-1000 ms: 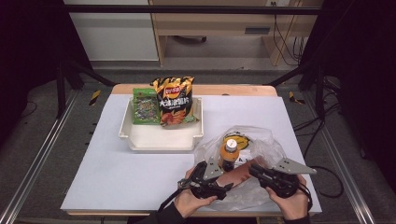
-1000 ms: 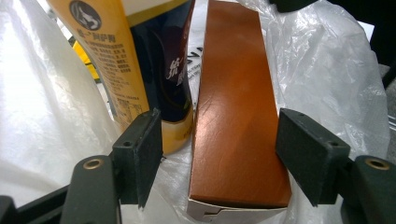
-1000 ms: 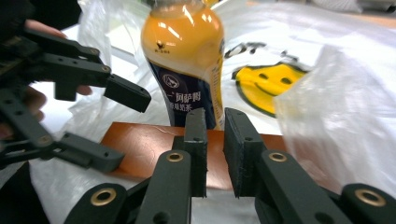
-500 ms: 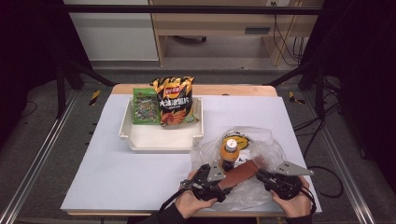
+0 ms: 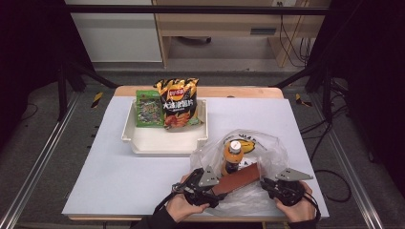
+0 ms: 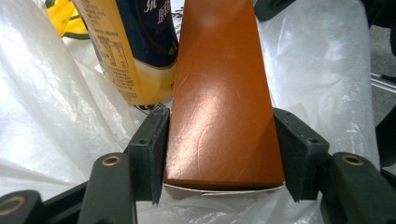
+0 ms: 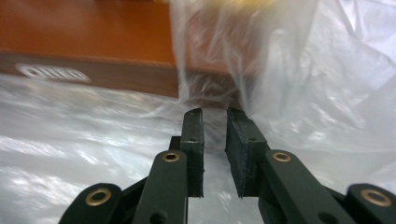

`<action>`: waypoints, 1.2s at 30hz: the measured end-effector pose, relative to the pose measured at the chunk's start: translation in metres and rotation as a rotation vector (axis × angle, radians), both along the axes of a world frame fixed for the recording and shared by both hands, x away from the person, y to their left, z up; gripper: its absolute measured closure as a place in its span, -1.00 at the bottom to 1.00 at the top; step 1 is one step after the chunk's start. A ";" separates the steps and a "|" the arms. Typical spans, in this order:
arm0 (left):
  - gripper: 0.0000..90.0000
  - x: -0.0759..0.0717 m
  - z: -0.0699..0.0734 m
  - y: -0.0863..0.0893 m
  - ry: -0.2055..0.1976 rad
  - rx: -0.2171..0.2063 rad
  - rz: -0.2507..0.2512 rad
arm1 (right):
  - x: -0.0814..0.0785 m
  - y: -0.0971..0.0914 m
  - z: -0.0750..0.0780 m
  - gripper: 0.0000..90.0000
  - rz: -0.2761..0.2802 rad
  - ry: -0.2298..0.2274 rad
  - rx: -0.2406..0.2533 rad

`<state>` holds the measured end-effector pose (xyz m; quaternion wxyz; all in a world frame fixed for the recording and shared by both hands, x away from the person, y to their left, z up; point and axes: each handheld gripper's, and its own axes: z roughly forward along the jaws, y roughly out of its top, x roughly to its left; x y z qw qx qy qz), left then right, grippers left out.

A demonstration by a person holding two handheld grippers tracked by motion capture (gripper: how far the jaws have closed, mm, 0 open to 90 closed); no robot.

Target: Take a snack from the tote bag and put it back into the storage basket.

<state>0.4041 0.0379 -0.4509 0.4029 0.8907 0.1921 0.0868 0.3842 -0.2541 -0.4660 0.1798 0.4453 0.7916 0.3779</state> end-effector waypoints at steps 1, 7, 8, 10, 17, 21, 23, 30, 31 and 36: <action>-0.10 0.000 0.002 -0.001 -0.003 -0.009 0.005 | -0.002 -0.001 0.005 0.71 0.002 -0.017 0.014; -0.20 0.005 0.015 -0.012 -0.024 -0.050 0.024 | -0.011 0.000 0.039 0.65 0.013 -0.126 0.091; -0.21 0.007 0.015 -0.015 -0.023 -0.047 0.025 | -0.010 0.002 0.043 0.61 0.017 -0.148 0.098; -0.21 0.010 0.015 -0.022 -0.023 -0.040 0.028 | -0.005 0.007 0.048 0.40 -0.004 -0.182 0.098; -0.23 0.015 0.005 -0.037 -0.012 0.007 0.027 | 0.018 0.008 0.031 -0.05 -0.084 -0.151 0.058; -0.20 0.016 -0.001 -0.040 0.001 0.038 0.021 | 0.020 0.001 0.022 0.06 -0.091 -0.106 0.054; -0.19 0.017 -0.002 -0.040 0.012 0.030 0.021 | 0.019 -0.002 0.021 0.23 -0.083 -0.084 0.063; -0.09 0.017 -0.003 -0.039 0.019 0.039 0.007 | 0.009 -0.015 0.018 0.81 -0.066 -0.029 0.066; -0.09 0.017 -0.003 -0.039 0.019 0.040 0.007 | 0.008 -0.016 0.016 0.86 -0.061 -0.018 0.062; -0.06 0.017 -0.002 -0.038 0.026 0.030 0.008 | 0.009 -0.020 0.000 0.96 -0.066 0.035 0.031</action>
